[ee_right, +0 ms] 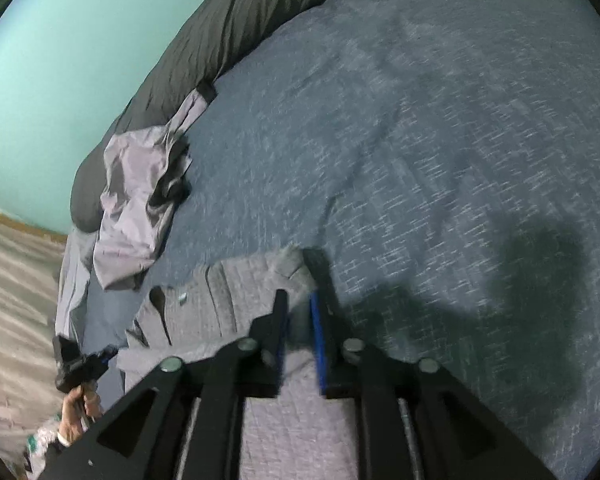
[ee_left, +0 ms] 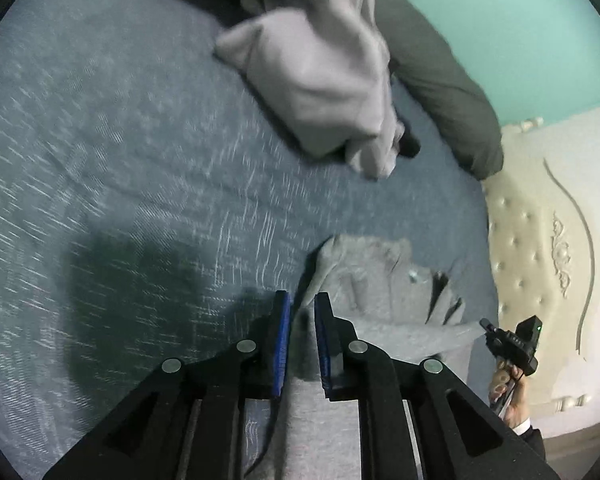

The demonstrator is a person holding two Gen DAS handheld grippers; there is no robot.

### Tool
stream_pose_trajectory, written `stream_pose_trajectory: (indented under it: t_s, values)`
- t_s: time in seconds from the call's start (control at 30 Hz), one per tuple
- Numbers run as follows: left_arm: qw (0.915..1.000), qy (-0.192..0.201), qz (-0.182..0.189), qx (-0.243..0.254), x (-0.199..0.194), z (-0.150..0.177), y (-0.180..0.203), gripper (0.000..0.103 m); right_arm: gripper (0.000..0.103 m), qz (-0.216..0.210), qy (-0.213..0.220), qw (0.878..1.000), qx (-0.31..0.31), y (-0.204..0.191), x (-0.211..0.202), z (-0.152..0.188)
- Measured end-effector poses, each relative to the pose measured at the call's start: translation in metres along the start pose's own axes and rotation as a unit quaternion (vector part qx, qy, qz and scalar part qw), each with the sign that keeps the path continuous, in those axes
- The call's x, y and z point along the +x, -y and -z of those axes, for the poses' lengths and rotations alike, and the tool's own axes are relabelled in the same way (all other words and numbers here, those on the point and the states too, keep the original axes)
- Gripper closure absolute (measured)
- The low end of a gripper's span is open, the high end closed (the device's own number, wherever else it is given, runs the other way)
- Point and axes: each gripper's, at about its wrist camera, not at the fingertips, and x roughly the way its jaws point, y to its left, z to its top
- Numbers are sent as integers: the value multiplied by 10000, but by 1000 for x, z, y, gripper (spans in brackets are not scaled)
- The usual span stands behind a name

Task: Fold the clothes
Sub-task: 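Carry the hem over the sweater body toward the collar with both grippers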

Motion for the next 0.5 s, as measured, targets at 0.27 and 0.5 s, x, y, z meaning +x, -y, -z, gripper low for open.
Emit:
stream_pose_trajectory:
  t_s: [0.27,0.5]
  values:
    - [9901,-363,-275,1326,-2,52,46,89,66,19,-25,9956,-940,-22,-20,27]
    - [9721,-737,-808,2074,37,81,60,89,66,479,-609,9608,-2661,-59,13,96]
